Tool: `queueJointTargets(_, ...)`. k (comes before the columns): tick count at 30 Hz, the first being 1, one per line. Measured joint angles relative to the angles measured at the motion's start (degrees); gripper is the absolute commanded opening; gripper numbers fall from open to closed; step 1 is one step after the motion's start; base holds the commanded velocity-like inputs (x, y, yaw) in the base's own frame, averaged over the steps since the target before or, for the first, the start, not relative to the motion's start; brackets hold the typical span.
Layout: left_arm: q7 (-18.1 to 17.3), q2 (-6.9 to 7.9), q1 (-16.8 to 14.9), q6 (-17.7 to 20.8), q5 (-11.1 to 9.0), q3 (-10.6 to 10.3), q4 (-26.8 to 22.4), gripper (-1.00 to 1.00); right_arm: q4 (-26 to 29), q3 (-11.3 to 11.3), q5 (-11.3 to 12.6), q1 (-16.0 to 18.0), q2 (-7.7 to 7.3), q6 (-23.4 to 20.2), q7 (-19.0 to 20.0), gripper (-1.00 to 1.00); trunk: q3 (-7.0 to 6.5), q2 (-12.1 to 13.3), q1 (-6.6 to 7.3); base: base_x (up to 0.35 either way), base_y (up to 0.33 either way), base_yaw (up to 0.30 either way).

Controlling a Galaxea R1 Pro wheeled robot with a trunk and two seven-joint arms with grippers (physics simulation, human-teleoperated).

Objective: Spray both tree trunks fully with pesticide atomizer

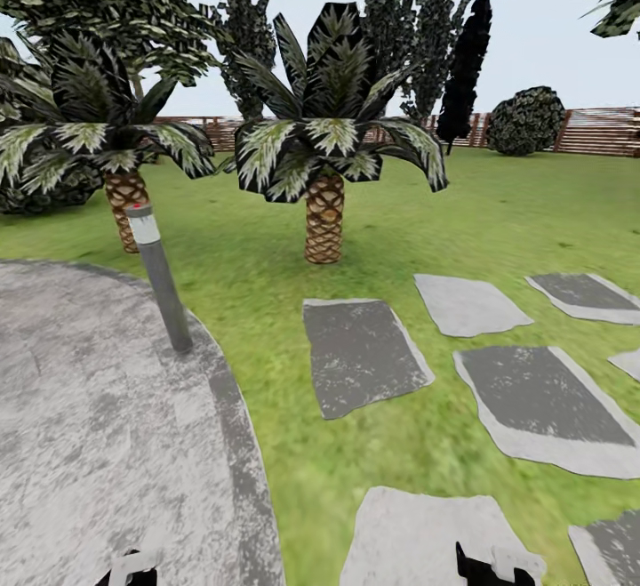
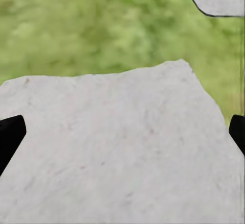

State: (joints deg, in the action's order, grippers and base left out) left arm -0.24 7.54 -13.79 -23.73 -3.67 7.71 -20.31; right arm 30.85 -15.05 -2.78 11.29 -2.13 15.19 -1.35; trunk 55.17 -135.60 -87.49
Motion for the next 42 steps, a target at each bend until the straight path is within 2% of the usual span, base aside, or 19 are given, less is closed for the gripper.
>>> queueJointTargets(42,0.0,0.09,0.0,0.1,-0.1,0.0,0.0,-1.0,0.1,0.0,0.0,0.0,0.0,0.0,0.0,1.0,0.0,0.0,0.0,0.253,-0.186,-0.3)
